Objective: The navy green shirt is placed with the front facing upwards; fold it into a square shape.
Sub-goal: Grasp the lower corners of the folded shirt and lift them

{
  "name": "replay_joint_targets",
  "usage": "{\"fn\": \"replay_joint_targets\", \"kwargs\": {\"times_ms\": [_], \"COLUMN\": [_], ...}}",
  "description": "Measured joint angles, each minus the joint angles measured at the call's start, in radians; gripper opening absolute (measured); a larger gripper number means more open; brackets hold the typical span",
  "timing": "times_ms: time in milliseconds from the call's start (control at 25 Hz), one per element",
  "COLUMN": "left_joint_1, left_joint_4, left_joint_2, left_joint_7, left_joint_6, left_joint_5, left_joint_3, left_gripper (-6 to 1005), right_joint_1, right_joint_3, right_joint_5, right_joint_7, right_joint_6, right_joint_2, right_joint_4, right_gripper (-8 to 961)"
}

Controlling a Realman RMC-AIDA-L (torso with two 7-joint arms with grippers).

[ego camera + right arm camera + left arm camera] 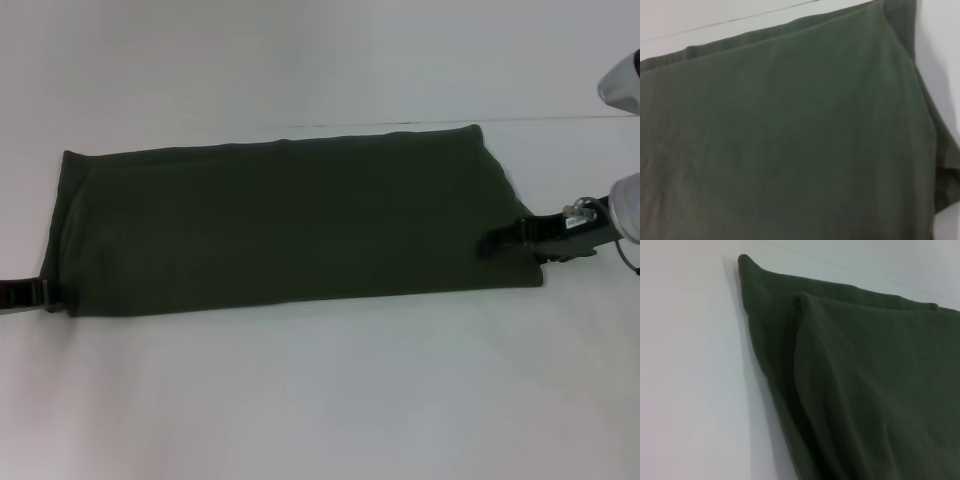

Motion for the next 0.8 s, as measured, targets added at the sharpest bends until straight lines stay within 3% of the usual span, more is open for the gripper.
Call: {"fn": "replay_joint_targets", "kwargs": {"times_ms": [320,800], "left_joint_1": [0.000,-0.002], "left_joint_4": [0.000,0.002], "left_joint_2": [0.000,0.000], "left_joint_7": [-0.001,-0.004], "left_joint_6": [0.000,0.000], "left_joint_5": [0.000,-0.001], "left_joint_3": [0.000,0.000], "left_gripper": [26,26], "right_joint_1": [-0.011,-0.011], "right_joint_3": [0.001,-0.002], "right_joint_5": [-0.001,-0.001], "right_joint_7": [0.006,0.001], "right_joint_6": [-0.011,-0.002], "right_joint_2": [-0.017,-0.004], "right_joint_4": [-0.008,0.000], "right_gripper": [912,880]}}
